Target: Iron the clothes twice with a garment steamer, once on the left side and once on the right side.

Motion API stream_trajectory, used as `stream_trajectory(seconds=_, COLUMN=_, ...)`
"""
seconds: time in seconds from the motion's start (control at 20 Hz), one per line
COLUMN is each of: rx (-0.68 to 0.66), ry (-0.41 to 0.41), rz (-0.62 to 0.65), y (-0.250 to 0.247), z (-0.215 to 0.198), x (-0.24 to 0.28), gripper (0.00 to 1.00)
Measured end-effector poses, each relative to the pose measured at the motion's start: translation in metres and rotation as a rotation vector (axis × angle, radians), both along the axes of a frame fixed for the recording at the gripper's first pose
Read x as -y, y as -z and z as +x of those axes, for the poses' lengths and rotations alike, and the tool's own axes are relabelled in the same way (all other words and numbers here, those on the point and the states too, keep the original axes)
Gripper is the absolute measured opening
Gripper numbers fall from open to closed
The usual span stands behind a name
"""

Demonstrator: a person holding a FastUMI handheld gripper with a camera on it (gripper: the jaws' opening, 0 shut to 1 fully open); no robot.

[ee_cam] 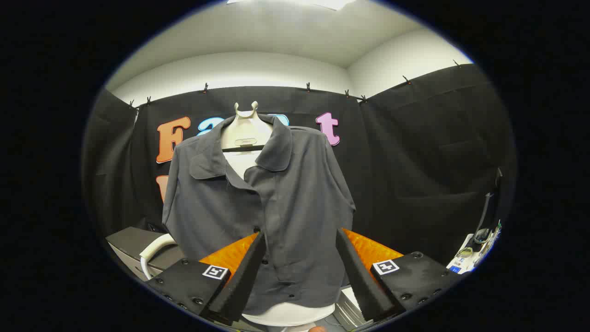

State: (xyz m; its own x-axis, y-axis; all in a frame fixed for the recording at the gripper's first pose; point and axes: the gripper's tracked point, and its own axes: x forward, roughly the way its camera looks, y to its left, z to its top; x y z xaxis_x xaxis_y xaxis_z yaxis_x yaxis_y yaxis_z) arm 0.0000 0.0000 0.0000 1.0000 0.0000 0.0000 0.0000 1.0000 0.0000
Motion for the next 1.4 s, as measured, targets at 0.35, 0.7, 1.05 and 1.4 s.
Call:
stream_trajectory(seconds=0.35, rx=-0.004, ry=-0.003, rz=-0.004, y=0.000, z=0.001, x=-0.004, gripper=0.98)
stream_trajectory(seconds=0.7, rx=-0.002, ry=0.004, rz=-0.001, y=-0.005, z=0.006, x=-0.008, gripper=0.98)
stream_trajectory(seconds=1.05, rx=-0.003, ry=-0.027, rz=-0.007, y=-0.012, z=0.005, x=-0.031, gripper=0.98)
stream_trajectory(seconds=1.4, rx=-0.026, ry=-0.221, rz=0.019, y=-0.026, z=0.007, x=-0.125, gripper=0.98)
